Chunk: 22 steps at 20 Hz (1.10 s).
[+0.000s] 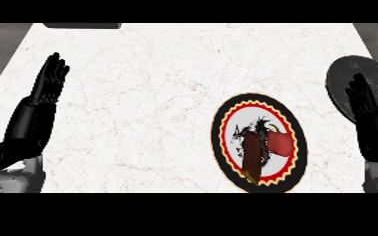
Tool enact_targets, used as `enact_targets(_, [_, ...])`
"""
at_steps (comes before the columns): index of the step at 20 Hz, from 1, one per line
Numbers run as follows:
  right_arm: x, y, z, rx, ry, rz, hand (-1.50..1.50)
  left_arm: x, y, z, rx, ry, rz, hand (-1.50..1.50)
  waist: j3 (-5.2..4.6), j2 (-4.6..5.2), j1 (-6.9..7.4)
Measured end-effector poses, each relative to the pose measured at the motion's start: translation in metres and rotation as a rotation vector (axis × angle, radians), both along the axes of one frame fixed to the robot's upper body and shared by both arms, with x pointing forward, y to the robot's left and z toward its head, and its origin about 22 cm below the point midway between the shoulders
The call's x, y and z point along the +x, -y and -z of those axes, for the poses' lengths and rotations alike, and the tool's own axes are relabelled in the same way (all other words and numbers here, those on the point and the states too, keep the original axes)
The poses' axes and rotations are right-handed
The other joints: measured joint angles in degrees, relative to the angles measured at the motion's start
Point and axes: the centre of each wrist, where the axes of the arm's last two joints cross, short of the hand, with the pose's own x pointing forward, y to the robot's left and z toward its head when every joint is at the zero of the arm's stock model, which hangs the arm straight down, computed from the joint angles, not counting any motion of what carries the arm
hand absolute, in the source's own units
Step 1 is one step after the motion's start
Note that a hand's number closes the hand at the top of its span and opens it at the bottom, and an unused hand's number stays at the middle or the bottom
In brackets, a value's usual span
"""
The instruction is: Pick the bell pepper from the plate and place it in the pan
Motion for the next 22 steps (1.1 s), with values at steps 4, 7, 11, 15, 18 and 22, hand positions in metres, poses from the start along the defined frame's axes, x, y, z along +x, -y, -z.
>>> enact_targets(4, [0.013, -0.013, -0.021, 0.065, 0.126, -0.21, 1.5, -0.003, 0.013, 0.017, -0.05, -0.062, 0.021, 0.0, 0.09, -1.04, -0.34])
enact_targets(7, [0.019, -0.017, -0.043, 0.033, 0.249, -0.363, 1.5, -0.008, 0.03, 0.032, -0.118, -0.13, 0.055, 0.0, 0.05, -1.44, -0.78])
enact_targets(11, [-0.015, 0.017, -0.017, 0.072, 0.307, -0.353, -1.5, -0.015, 0.057, 0.053, -0.183, -0.205, 0.086, 0.0, 0.07, -1.59, -1.8])
enact_targets(15, [-0.048, 0.05, -0.002, 0.007, 0.335, -0.411, -1.5, -0.021, 0.072, 0.057, -0.212, -0.223, 0.103, 0.0, 0.08, -1.67, -1.59])
enact_targets(18, [-0.055, 0.068, -0.002, -0.084, 0.341, -0.433, -1.5, -0.019, 0.077, 0.059, -0.215, -0.235, 0.108, 0.0, 0.06, -1.65, -1.27])
enact_targets(22, [-0.051, 0.077, -0.023, -0.2, 0.304, -0.476, -1.5, -0.022, 0.079, 0.059, -0.213, -0.24, 0.116, 0.0, 0.03, -1.64, -0.92])
